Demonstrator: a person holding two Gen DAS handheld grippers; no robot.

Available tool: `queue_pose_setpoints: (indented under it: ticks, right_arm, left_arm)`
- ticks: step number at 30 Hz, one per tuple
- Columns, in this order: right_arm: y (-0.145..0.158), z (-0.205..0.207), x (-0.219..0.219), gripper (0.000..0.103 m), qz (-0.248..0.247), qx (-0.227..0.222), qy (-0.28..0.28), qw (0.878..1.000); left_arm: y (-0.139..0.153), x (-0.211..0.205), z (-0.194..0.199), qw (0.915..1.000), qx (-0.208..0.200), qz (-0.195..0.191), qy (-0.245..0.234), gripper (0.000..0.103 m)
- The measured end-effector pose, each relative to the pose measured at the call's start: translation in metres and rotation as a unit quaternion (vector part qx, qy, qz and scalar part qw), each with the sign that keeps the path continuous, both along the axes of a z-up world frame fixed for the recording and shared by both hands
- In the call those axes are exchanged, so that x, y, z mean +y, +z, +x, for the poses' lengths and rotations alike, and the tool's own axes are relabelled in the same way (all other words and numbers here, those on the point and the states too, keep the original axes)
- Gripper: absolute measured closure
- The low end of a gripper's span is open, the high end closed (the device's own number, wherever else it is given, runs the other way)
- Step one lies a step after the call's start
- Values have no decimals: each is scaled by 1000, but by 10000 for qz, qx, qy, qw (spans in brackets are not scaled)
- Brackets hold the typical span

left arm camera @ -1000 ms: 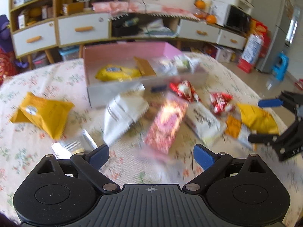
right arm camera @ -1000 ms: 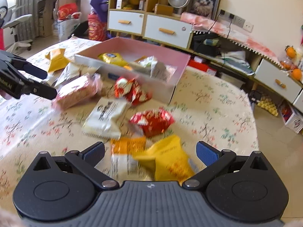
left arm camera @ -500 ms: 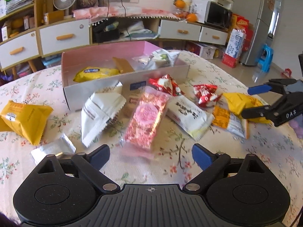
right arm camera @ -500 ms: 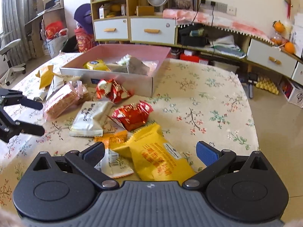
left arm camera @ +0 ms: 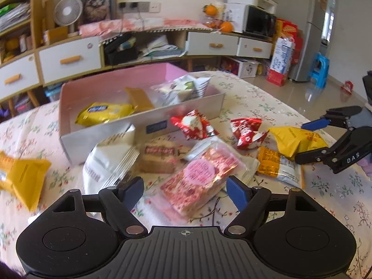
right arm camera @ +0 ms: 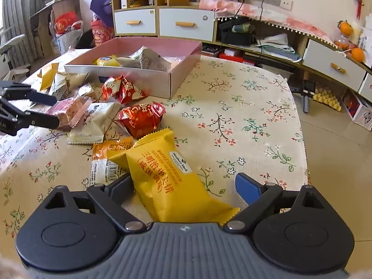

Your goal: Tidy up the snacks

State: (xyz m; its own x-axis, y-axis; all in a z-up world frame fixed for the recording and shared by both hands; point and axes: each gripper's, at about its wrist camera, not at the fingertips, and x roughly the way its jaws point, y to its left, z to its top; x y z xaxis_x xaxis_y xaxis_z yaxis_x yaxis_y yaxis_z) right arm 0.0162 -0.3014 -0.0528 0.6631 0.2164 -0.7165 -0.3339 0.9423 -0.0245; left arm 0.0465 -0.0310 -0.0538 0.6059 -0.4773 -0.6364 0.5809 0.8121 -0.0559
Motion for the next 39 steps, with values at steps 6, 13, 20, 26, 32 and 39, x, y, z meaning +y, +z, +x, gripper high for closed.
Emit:
queue_pose_setpoints:
  ticks: [6, 13, 20, 26, 32, 39]
  right_arm:
    - [2, 1, 1, 18, 3, -59, 19, 10000]
    - [0, 2, 5, 38, 6, 48, 176, 9998]
    - [1, 0, 8, 46, 16, 69, 293, 9995]
    - [3, 0, 14, 57, -77, 12, 375, 9993]
    - [8, 0, 12, 63, -45, -79, 347, 9994]
    - [15, 2, 12, 64, 84, -207, 243, 9995]
  left_arm:
    - [3, -17, 2, 9988, -121, 196, -421, 25]
    - [-3, -25, 7, 9979, 233, 472, -374, 42]
    - [-5, -26, 4, 9971, 373, 576, -343, 56]
    - [-3, -26, 6, 9973, 454, 565, -123, 72]
    - [1, -25, 5, 9975, 489, 511, 29, 73]
    - [10, -24, 7, 9974, 528, 439, 220, 73]
